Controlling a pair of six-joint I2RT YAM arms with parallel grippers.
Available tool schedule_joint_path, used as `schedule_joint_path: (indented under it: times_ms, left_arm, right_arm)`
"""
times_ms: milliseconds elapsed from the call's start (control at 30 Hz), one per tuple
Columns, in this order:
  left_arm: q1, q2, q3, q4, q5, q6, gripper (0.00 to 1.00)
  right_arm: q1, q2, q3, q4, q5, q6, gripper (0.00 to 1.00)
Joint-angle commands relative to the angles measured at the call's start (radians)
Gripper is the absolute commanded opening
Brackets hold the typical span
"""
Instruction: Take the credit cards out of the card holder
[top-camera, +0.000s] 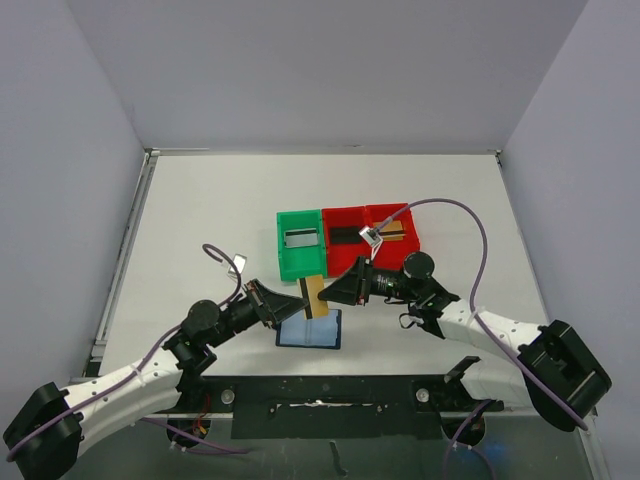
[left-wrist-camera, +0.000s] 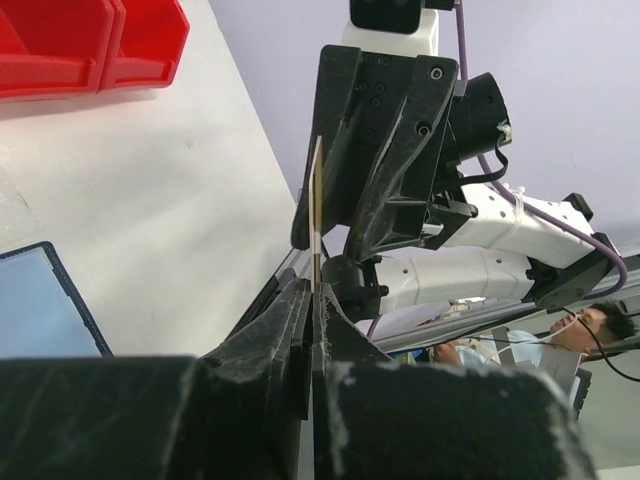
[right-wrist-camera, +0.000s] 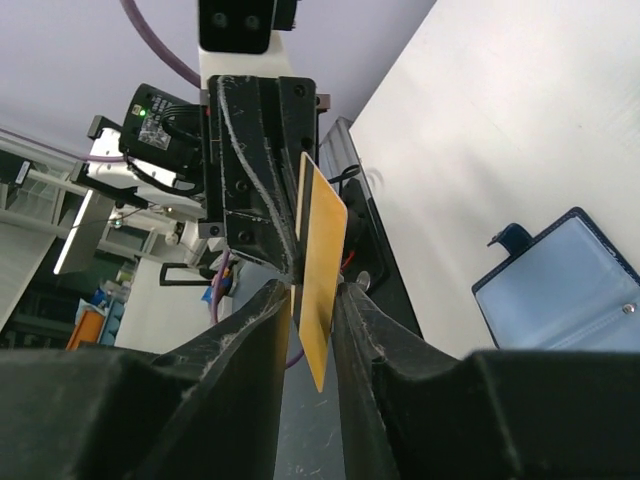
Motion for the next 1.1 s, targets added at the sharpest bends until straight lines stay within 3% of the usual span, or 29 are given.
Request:
schedule_joint_path:
  times_ms: [0, 633, 867, 1067]
  left_arm:
    - [0.008, -0.001, 0.005, 0.075, 0.018, -0.002, 0.0]
    - [0.016, 0.047, 0.023, 0.127, 0.074, -0.001, 0.0]
    - [0.016, 0.048, 0.034, 0.132, 0.09, 0.002, 0.0]
    - [0.016, 0.05, 0.035, 0.151, 0.098, 0.001, 0.0]
  right_arm:
    - [0.005, 0.011, 0.019, 0.127, -0.042, 0.027, 0.24]
    - [0.011, 0.044, 0.022, 0.207, -0.083, 0.065, 0.08]
    - [0.011, 0.039, 0.02, 0.201, -0.076, 0.068, 0.31]
    - [0.011, 0.049, 0.017, 0.211, -0.076, 0.077, 0.33]
